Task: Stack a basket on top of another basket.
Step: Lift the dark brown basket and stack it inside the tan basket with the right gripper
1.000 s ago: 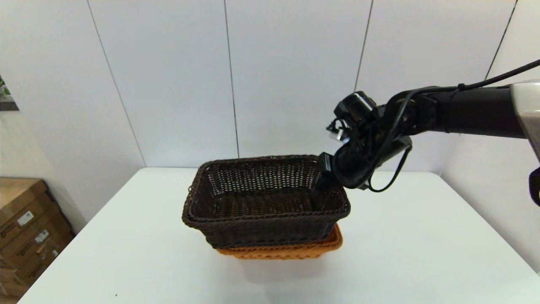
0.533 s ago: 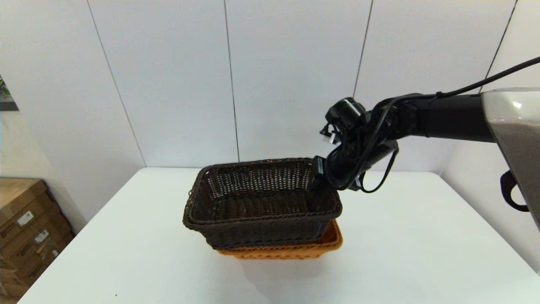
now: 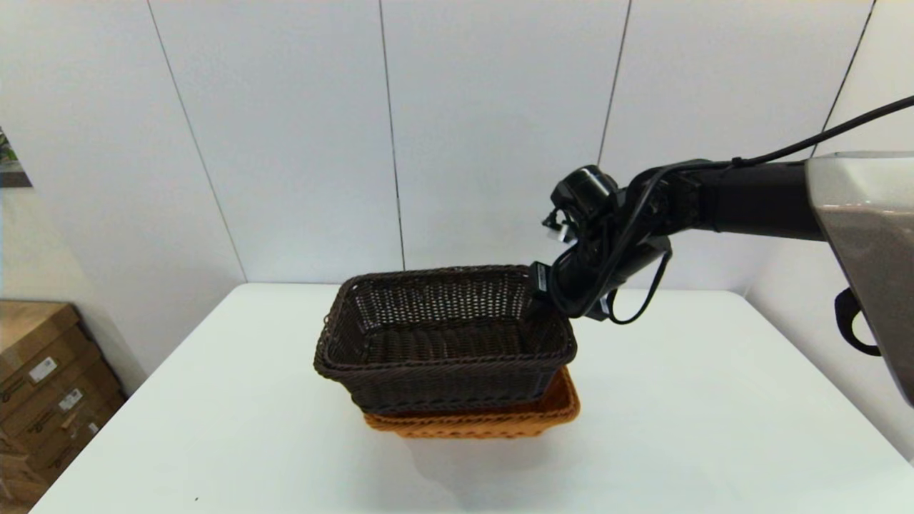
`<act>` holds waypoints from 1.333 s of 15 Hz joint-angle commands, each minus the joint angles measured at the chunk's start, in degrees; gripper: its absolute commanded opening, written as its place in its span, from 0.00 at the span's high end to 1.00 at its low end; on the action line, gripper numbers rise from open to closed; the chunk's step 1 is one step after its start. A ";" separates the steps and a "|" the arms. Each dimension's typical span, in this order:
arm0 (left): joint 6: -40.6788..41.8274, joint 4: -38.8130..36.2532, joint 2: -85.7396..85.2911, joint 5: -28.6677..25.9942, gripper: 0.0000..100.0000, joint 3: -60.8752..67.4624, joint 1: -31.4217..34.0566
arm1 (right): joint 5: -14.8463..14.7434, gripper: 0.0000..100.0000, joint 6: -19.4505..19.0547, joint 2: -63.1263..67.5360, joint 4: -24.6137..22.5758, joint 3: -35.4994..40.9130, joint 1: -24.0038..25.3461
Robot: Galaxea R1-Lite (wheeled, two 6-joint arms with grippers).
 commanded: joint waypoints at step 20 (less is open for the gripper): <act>0.02 0.00 -0.11 0.00 0.00 0.09 0.00 | -0.06 1.00 -0.45 3.35 -1.01 0.24 -3.86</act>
